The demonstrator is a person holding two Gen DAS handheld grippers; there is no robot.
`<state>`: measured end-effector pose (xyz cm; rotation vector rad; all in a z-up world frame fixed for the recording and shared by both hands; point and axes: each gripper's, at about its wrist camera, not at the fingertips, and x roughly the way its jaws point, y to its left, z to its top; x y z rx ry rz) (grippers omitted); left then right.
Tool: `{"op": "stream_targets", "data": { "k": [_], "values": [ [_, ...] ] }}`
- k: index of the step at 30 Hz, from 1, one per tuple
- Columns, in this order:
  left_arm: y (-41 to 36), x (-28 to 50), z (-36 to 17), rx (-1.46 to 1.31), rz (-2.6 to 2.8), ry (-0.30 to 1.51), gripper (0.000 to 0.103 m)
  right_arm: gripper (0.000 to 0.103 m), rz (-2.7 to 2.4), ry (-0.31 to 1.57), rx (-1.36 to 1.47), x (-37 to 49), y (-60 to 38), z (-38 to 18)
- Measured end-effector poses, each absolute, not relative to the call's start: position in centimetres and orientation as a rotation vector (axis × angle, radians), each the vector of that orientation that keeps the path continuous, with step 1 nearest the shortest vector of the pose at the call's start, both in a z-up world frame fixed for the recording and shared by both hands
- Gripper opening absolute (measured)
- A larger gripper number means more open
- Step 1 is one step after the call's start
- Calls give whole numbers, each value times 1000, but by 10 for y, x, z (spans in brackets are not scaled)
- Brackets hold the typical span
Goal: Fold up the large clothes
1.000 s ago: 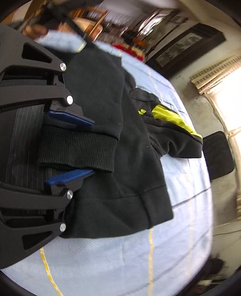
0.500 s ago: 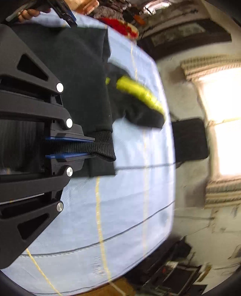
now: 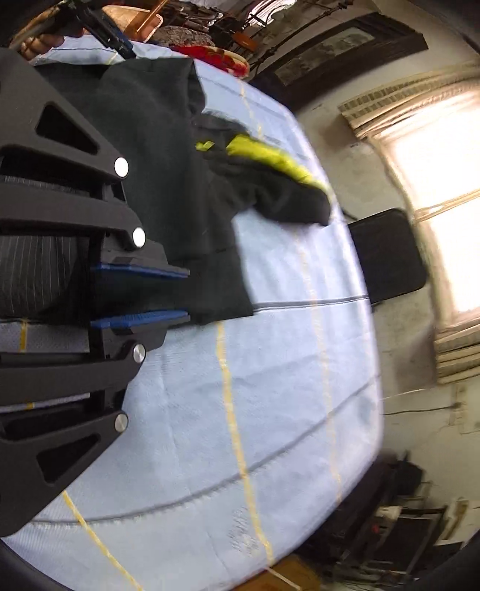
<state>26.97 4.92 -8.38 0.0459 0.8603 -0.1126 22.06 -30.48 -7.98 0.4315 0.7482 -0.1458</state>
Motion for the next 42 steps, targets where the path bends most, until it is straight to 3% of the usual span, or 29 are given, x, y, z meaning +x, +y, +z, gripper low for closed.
{"op": "stream_targets", "data": {
  "k": [4,8,12,18,24,27,31,35,37,42],
  "values": [
    [-3,278,-73,97,-207,847,52,20,-6,732,415,235,-273,-67],
    [-36,307,-104,128,-171,898,53,20,46,775,381,264,-239,-80],
    [-36,323,-135,185,-120,900,63,18,25,873,351,292,-221,-116],
    [-27,318,-131,138,-150,919,60,17,14,866,325,285,-220,-113],
    [-15,276,-95,106,-248,844,60,20,138,776,297,235,-195,-75],
    [-13,276,-110,133,-237,878,61,20,177,800,279,229,-177,-81],
    [-6,288,-138,124,-210,934,73,18,183,877,293,231,-169,-113],
    [-3,287,-135,120,-210,943,72,18,217,883,314,228,-175,-111],
    [6,282,-122,76,-244,928,65,17,200,864,348,224,-187,-106],
    [28,284,-98,26,-191,836,65,20,38,758,399,215,-243,-90]
  ]
}}
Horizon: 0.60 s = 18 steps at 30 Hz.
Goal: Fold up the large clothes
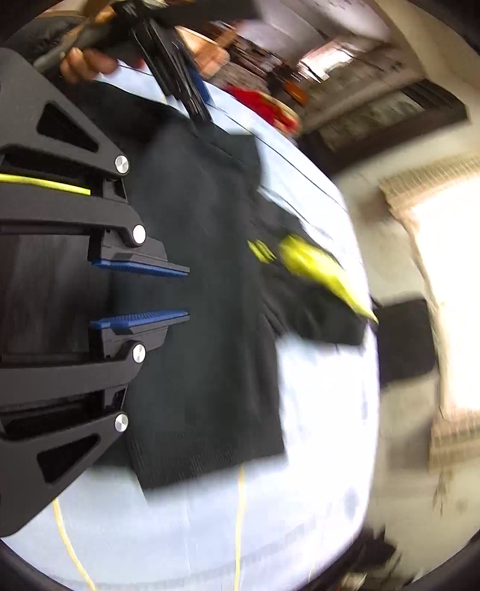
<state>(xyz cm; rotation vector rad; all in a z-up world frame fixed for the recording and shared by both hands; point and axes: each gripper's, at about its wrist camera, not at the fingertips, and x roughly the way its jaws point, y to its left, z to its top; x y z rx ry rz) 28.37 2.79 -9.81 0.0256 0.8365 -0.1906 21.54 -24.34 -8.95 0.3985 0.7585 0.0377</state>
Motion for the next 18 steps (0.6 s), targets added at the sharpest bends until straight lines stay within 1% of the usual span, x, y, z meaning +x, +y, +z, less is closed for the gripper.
{"op": "stream_targets", "data": {
  "k": [3,4,6,8,10,11,15,16,18],
  "values": [
    [37,300,-121,21,-142,915,65,21,-44,802,472,218,-275,-108],
    [39,304,-130,10,-148,948,67,18,-40,828,498,222,-280,-115],
    [43,307,-130,-12,-157,956,66,18,-3,822,569,223,-291,-122],
    [42,304,-127,9,-150,943,65,18,8,828,588,224,-293,-120],
    [36,296,-119,42,-154,912,58,19,-7,814,562,220,-290,-113],
    [32,289,-111,57,-172,887,58,21,-6,807,549,217,-288,-109],
    [8,264,-90,117,-249,790,59,21,64,754,481,210,-261,-83],
    [0,259,-91,146,-263,782,59,22,76,750,464,209,-254,-80],
    [-12,259,-100,179,-280,799,59,26,107,755,435,208,-242,-79]
  ]
}}
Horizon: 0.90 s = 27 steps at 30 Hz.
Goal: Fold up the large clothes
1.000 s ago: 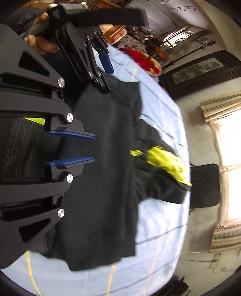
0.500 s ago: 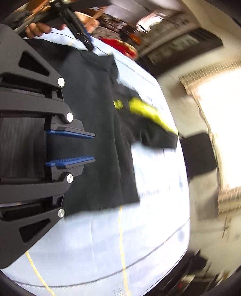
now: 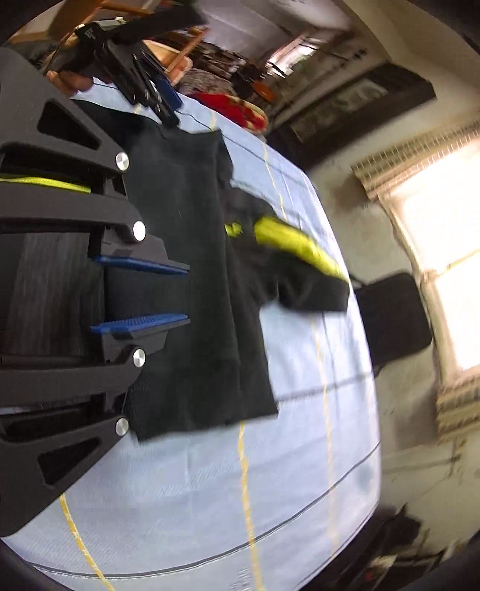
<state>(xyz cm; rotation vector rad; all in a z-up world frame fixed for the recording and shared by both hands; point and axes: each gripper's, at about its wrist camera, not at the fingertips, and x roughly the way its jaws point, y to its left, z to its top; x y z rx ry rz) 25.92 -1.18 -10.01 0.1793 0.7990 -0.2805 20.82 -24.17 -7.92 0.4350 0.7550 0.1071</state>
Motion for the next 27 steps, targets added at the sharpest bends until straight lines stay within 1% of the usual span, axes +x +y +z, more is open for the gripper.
{"op": "stream_targets", "data": {
  "k": [1,2,5,8,10,11,14,21,22,24,26,27],
  "values": [
    [-16,261,-107,203,-274,816,59,30,122,773,423,212,-235,-83],
    [-21,264,-118,238,-255,846,60,31,121,786,418,213,-233,-87],
    [-28,267,-127,279,-237,849,62,31,105,869,421,221,-231,-111],
    [-29,264,-124,280,-235,829,60,31,122,861,456,221,-236,-113],
    [-27,260,-118,263,-245,812,60,31,114,838,469,219,-237,-109],
    [-25,256,-112,244,-256,792,60,33,107,830,463,218,-238,-106],
    [-23,244,-93,221,-278,732,60,33,108,789,460,215,-238,-91],
    [-29,209,-55,205,-328,617,60,33,99,742,408,206,-237,-38],
    [-29,206,-51,203,-331,605,60,34,97,731,394,205,-236,-28],
    [-30,203,-43,195,-338,585,60,42,86,711,377,205,-236,-11],
    [-28,198,-37,189,-340,566,60,55,66,697,370,207,-239,3],
    [-29,196,-34,188,-338,557,61,56,59,690,371,210,-241,10]
  ]
}}
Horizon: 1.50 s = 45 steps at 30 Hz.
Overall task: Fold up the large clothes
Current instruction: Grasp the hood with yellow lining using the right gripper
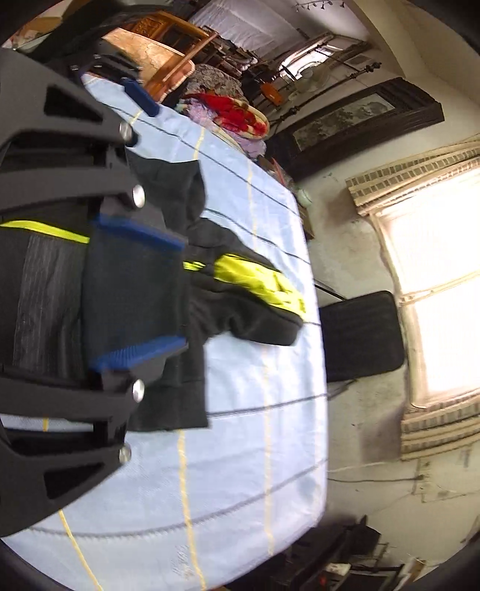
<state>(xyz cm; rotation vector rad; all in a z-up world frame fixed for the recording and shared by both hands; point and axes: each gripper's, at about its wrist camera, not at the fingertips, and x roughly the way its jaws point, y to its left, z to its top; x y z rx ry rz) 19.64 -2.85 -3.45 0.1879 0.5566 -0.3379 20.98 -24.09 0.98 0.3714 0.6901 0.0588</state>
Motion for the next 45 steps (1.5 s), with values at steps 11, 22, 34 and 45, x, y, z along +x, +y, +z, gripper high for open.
{"op": "stream_targets", "data": {
  "k": [11,22,34,45],
  "values": [
    [-10,242,-83,101,-271,756,79,69,-47,660,362,281,-266,33],
    [3,268,-124,65,-183,885,79,74,27,728,493,365,-258,-60],
    [1,269,-125,67,-198,888,79,60,-27,797,374,429,-229,-91],
    [20,265,-110,14,-166,832,76,15,171,639,248,348,-201,-36]
  ]
}}
